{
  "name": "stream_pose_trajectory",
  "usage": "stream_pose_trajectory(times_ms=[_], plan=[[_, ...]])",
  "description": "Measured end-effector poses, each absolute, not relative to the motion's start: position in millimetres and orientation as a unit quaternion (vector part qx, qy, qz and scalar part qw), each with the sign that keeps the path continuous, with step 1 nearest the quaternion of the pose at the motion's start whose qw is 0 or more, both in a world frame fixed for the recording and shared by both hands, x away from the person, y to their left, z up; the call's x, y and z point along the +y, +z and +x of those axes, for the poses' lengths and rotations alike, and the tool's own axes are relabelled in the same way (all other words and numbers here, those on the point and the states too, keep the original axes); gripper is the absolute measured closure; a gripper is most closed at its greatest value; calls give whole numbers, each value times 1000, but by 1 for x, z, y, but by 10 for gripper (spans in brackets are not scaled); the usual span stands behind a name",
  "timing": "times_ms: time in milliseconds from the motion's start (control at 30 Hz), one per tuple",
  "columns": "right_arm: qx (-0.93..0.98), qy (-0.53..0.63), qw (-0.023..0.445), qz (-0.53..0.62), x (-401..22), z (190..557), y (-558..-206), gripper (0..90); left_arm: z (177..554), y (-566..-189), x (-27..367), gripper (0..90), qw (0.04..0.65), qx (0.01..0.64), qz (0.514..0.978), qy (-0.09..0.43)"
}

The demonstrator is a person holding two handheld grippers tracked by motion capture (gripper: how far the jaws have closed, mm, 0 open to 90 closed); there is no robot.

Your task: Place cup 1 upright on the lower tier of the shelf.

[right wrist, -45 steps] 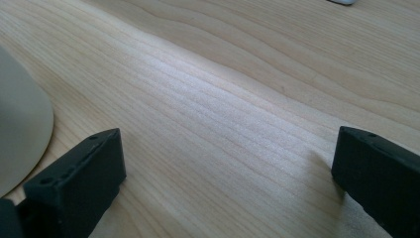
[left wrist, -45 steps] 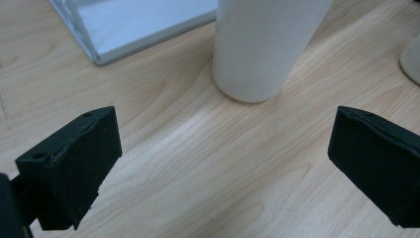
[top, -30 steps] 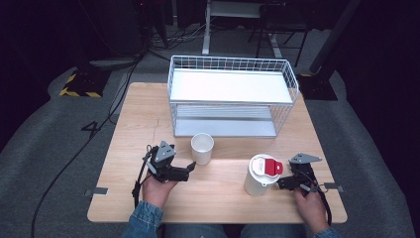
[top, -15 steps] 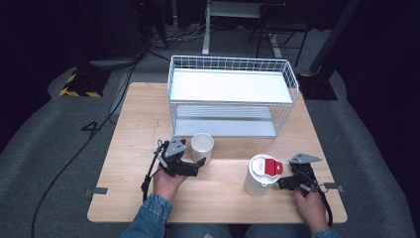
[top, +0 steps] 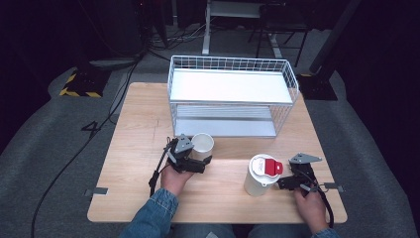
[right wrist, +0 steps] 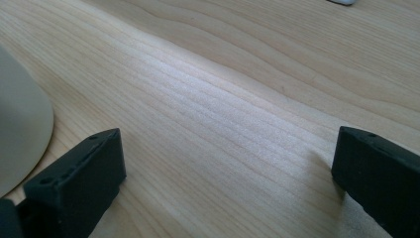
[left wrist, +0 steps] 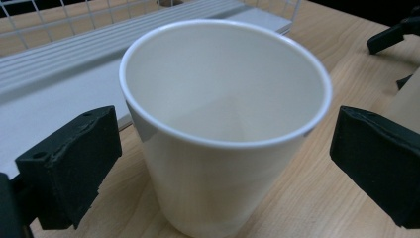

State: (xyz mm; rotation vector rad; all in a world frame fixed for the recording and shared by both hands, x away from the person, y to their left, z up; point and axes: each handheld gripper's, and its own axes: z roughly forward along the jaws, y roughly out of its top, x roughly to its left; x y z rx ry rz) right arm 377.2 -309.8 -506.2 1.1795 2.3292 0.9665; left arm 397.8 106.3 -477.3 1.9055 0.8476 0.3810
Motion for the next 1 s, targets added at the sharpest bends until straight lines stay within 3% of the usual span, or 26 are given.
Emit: stream_pose_trajectory(times_ms=[633,767,1000], plan=[[823,342,178,417,-310,377,-506,1,408,-494,99,157,450,360,806,132],[823,342,178,417,-310,377,-506,1,407,-493,98,219,446,353,809,147],[823,342,178,417,-310,377,-506,1,406,-493,97,229,441,347,812,156]])
